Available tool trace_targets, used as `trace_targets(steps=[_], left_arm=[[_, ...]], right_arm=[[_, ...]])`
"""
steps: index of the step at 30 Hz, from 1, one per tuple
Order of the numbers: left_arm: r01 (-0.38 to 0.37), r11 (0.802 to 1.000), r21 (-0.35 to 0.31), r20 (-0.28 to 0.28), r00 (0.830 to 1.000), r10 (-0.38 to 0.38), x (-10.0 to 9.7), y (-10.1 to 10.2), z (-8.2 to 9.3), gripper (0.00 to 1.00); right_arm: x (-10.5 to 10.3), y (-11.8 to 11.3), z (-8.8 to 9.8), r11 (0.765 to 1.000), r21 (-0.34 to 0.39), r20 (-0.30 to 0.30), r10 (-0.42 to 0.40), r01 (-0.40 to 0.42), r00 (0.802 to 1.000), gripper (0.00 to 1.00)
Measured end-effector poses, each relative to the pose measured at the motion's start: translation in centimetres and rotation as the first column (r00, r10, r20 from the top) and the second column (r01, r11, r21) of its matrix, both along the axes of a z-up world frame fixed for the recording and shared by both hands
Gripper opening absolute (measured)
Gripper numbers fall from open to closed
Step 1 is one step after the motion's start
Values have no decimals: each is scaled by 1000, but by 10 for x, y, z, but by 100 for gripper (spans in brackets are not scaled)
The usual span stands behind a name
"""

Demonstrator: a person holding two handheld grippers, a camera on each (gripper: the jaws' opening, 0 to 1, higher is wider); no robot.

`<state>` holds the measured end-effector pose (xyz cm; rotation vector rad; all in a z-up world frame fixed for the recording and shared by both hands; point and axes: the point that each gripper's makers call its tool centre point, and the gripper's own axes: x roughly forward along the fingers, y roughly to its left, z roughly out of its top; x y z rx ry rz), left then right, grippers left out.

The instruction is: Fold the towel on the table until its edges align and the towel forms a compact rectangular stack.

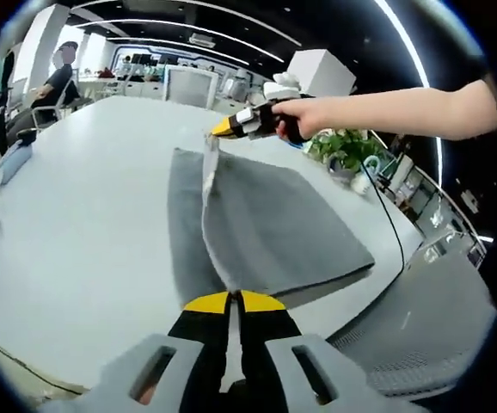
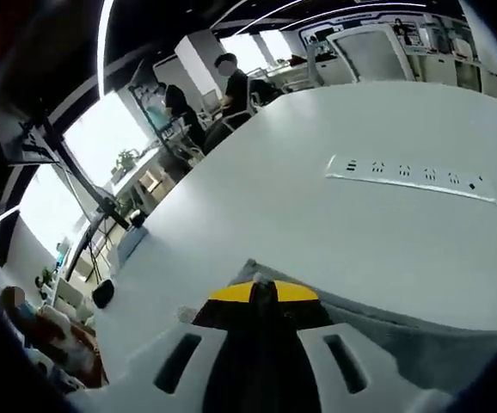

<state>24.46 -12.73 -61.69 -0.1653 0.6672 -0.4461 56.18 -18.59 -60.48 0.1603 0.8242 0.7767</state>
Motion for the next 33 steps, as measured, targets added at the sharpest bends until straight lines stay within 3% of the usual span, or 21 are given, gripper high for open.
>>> trace_targets(steps=[3, 6, 13, 19, 27, 33], left_arm=[[0, 1000, -6, 6, 1000, 0, 1, 1, 1, 7], [-10, 1000, 0, 30, 1000, 10, 5, 4, 3, 17], [-29, 999, -23, 45, 999, 30, 8, 5, 8, 17], [-2, 999, -32, 60, 998, 4, 16, -10, 13, 17], [124, 992, -26, 80, 989, -122, 35, -51, 25, 17], [320, 947, 20, 110, 941, -320, 47, -96, 34, 17]], right_arm=[[-2, -3, 0, 1000, -3, 3, 0, 0, 1000, 5], [-1, -8, 4, 1000, 14, 4, -20, 20, 1000, 3], [0, -20, 7, 1000, 11, 8, -25, 25, 1000, 4], [-4, -33, 6, 1000, -6, 6, -4, 4, 1000, 2], [-5, -66, -3, 999, -46, 10, 18, -17, 1000, 0], [-11, -110, -15, 989, -149, 19, 11, -8, 1000, 0]])
